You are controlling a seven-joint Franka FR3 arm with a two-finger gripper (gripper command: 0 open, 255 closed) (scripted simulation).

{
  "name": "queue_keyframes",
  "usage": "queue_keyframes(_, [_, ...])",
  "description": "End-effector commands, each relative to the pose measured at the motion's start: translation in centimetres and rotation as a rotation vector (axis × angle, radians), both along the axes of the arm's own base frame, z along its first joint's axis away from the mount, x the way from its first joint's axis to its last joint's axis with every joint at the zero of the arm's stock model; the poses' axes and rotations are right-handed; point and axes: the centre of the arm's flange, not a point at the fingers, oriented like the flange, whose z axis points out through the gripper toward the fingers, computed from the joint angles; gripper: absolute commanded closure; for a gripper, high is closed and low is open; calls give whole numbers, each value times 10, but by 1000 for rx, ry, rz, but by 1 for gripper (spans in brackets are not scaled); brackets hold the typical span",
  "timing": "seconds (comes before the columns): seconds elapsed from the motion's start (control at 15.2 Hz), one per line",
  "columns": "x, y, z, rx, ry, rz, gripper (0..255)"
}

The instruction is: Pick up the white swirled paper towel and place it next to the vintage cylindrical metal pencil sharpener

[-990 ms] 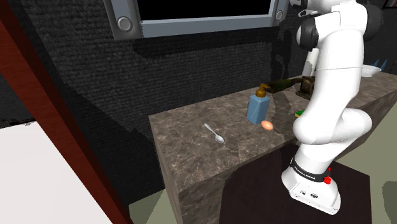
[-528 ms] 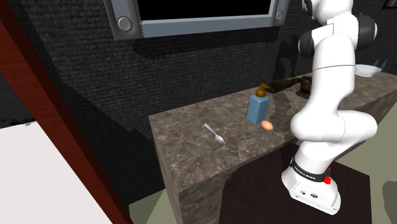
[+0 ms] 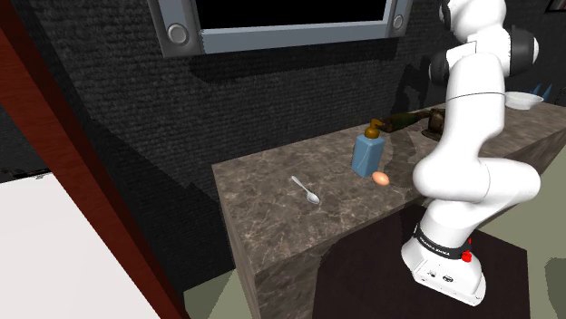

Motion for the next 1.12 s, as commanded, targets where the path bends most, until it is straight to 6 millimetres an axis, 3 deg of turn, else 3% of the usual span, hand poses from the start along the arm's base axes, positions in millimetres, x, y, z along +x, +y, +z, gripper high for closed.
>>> queue_keyframes(0.0, [0, 1, -10, 0, 0, 1, 255])
queue_keyframes(1.06, [0, 1, -95, 0, 0, 1, 255])
